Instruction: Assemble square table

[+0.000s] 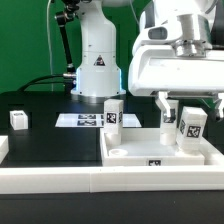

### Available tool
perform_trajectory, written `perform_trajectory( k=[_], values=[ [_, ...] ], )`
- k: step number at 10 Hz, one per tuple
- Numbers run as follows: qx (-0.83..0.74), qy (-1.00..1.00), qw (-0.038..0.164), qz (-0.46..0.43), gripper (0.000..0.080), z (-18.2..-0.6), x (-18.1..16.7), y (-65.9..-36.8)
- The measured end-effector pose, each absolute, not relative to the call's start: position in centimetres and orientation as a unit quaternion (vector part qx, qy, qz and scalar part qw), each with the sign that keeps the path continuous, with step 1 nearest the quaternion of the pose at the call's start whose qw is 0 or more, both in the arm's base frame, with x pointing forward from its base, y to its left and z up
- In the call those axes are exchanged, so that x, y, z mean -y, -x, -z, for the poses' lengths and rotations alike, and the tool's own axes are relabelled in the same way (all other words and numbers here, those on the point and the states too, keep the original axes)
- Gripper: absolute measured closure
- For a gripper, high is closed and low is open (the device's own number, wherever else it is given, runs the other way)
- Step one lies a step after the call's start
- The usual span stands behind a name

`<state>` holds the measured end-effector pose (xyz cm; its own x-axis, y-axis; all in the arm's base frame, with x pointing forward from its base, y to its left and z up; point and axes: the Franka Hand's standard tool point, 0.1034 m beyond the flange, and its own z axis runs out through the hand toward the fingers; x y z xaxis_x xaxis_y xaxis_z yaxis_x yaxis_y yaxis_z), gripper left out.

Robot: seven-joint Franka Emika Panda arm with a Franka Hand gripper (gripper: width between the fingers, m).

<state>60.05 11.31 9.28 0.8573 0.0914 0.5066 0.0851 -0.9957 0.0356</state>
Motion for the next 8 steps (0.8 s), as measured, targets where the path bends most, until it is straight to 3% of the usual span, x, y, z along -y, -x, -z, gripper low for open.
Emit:
perform_trajectory(
  k=[2, 8],
  values=[
    [-0.045, -0.965, 0.005, -0.259, 0.0151, -9.21, -11.3, -59.94],
    [-0.032, -0.999, -0.017, -0.028, 0.0151, -8.6, -10.89, -59.53]
  ],
)
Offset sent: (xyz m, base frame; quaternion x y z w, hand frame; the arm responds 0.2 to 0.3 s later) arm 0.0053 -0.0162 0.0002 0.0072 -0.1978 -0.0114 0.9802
